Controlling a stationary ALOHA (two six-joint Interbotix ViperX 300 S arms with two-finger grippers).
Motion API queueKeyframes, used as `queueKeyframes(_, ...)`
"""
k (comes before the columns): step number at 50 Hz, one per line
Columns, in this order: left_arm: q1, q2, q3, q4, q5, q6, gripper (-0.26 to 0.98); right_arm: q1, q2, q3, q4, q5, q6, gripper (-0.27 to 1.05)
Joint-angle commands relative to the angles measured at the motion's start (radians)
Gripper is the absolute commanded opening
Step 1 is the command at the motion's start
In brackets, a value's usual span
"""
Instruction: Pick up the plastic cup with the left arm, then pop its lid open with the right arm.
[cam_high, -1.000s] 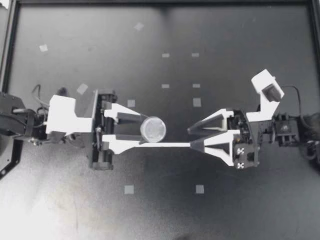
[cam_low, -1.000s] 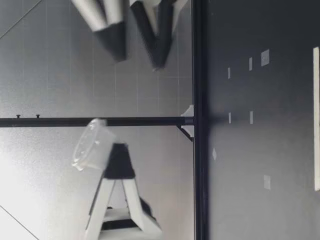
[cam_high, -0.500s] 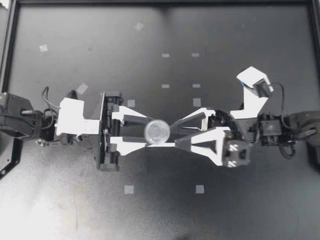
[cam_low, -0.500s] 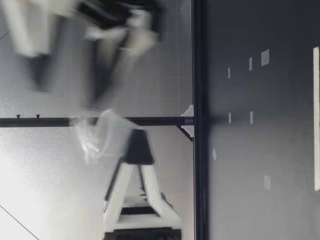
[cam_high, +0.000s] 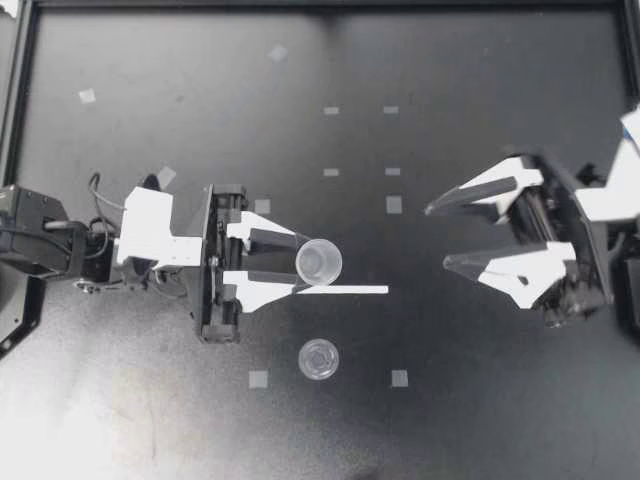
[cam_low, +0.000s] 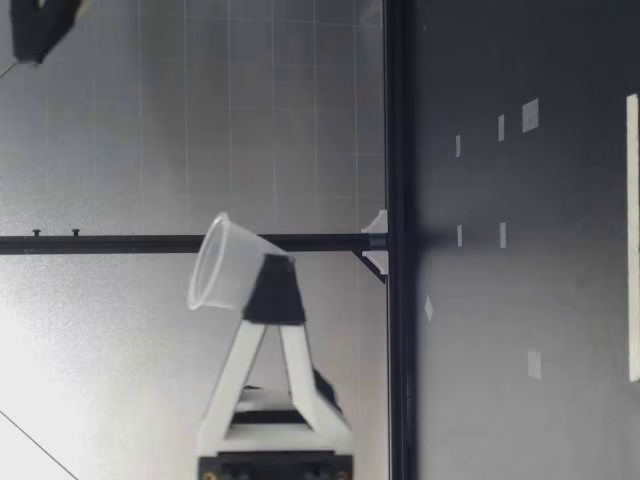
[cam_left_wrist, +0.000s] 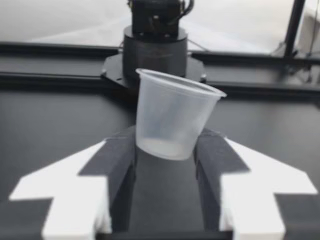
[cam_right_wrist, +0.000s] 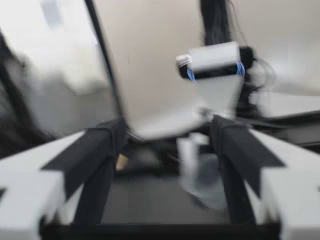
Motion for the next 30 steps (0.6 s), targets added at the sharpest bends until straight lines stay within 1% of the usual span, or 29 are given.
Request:
queueKeyframes(1,0.003,-0.028,-0.023,0.002,-0.012,-0.044,0.16,-0.006,-0.069,-0.018,0.000,0.152,-0.140,0.69)
queueKeyframes(3,0.003,-0.026,-0.028,0.000,-0.012,-0.072,0.16,-0.006,-0.087,-0.018,0.002,0.213,-0.225,0.69)
queueKeyframes(7,0.003,-0.020,-0.037,-0.008,-0.014,-0.114,0.16,-0.006,-0.091,-0.006,0.008,0.250,-0.308,0.69)
queueKeyframes(15,0.003,-0.005,-0.051,-0.015,-0.014,-0.110,0.16,-0.003,0.000,0.002,0.021,0.219,-0.275,0.69)
queueKeyframes(21,0.003,-0.003,-0.054,-0.015,-0.014,-0.110,0.16,0.000,0.087,-0.006,0.020,0.144,-0.244,0.69)
queueKeyframes(30,0.003,-0.006,-0.049,-0.015,-0.011,-0.109,0.16,-0.002,0.147,-0.029,0.020,0.097,-0.241,0.69)
